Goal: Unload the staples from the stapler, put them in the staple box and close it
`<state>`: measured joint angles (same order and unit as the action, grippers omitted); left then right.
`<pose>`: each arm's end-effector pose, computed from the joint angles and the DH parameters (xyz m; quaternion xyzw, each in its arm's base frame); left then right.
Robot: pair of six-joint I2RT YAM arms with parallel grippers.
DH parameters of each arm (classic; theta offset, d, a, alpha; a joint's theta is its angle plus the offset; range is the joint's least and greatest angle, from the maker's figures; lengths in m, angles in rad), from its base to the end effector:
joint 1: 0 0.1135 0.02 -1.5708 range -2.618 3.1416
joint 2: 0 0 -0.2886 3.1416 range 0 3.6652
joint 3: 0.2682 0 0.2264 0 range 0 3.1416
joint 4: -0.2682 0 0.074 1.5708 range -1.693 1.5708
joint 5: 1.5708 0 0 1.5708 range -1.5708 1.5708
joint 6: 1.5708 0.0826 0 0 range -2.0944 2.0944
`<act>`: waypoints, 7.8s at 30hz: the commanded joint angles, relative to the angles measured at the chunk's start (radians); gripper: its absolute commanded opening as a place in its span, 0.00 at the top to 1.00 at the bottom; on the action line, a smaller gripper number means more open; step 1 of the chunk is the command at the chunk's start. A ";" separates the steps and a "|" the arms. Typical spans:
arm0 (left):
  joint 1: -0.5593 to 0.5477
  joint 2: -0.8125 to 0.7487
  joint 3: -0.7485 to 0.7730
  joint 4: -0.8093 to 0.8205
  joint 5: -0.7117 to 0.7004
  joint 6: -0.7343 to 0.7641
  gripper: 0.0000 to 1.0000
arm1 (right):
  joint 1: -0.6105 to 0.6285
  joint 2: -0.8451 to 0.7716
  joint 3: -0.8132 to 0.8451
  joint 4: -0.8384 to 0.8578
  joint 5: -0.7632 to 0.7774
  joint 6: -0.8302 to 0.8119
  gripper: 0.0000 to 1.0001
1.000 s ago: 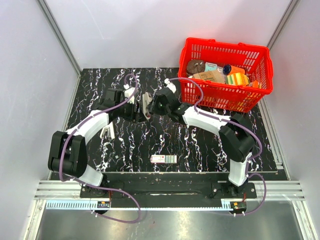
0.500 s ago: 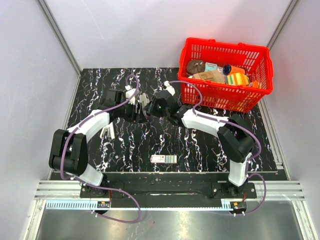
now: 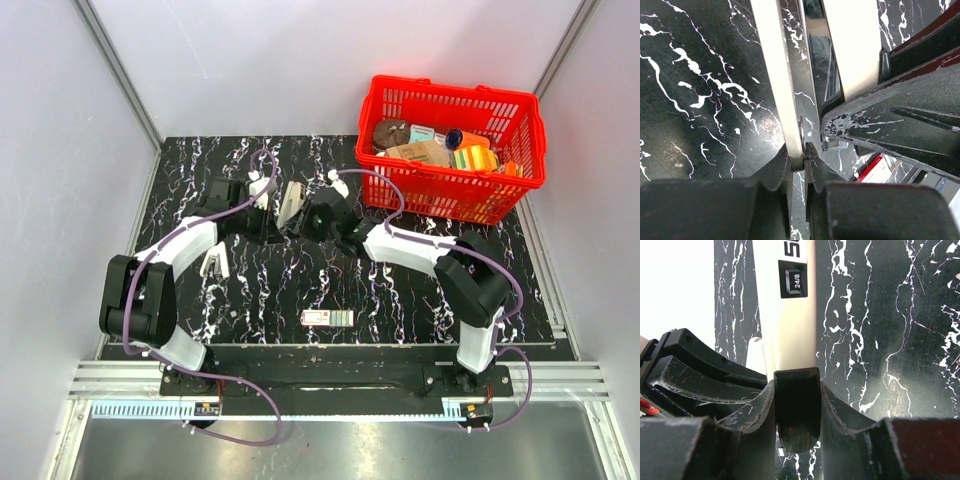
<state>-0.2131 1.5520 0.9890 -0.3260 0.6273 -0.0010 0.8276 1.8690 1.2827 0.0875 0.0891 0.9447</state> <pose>0.3025 -0.1151 0.2269 0.1975 0.8805 -0.3231 0.2851 0.3147 0.3316 0.2438 0.0730 0.8561 0.3710 0.3523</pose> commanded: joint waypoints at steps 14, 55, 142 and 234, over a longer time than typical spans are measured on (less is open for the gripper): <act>-0.026 -0.067 -0.022 -0.005 -0.306 0.308 1.00 | -0.016 -0.198 -0.124 0.006 -0.031 -0.141 1.00; -0.324 0.060 -0.438 1.050 -1.218 1.082 1.00 | -0.254 -0.212 -0.264 -0.167 -0.267 -0.552 1.00; 0.302 -0.586 0.106 -0.438 -0.331 0.355 0.01 | -0.045 -0.157 0.024 -0.169 0.053 -0.897 0.01; 0.658 -0.441 0.106 -0.436 -0.109 0.381 0.13 | 0.163 0.575 0.653 -0.425 -0.270 -1.268 0.72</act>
<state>0.4332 1.1469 1.0599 -0.7624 0.4759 0.3550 0.9771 2.4710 2.0109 -0.3096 -0.2436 -0.3660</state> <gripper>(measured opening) 0.868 0.305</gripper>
